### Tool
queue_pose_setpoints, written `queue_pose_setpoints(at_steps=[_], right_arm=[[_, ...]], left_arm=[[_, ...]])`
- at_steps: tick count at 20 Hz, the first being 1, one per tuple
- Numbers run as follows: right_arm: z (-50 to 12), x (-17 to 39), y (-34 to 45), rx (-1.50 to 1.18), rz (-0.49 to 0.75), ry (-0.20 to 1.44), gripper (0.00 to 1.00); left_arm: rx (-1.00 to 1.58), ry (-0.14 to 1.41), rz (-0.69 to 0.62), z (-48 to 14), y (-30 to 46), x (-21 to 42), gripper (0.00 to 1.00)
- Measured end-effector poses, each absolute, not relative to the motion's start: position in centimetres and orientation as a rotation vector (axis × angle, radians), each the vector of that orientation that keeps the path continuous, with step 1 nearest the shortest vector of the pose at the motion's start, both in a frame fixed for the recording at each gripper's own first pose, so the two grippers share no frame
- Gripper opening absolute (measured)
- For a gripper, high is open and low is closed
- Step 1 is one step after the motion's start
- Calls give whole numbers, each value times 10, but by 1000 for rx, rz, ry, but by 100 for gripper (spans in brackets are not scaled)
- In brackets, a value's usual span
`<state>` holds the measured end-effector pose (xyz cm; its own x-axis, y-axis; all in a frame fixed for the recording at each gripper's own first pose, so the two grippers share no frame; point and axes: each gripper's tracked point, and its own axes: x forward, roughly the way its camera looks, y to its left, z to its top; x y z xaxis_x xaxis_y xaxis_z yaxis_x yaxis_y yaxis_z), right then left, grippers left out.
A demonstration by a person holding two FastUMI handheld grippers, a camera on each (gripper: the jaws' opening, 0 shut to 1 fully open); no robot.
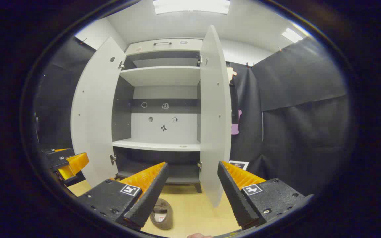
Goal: Grab one shoe with the right hand and put it into the shoe cabinet, grab the other shoe with the left hand and put it into the shoe cabinet; then close the right door with the right hand and the left door with the left hand.
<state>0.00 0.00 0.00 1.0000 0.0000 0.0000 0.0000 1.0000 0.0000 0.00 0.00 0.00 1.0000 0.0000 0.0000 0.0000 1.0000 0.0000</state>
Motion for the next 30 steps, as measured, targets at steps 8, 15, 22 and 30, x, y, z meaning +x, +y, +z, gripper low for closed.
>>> queue_pose_setpoints(at_steps=[8, 15, 22, 30], right_arm=[[-7, -2, 7, -12, 26, 14, 97], [-9, -3, 11, 1, 37, 30, 96], [-26, 4, 28, -29, 85, 89, 97], [-51, 11, 72, -50, 213, 178, 97]], left_arm=[[-3, -24, 15, 5, 1, -3, 95], [1, -25, 16, 8, 1, -5, 95], [3, -18, 32, 6, 6, -1, 95], [-13, 4, 57, -1, 15, -3, 95]])
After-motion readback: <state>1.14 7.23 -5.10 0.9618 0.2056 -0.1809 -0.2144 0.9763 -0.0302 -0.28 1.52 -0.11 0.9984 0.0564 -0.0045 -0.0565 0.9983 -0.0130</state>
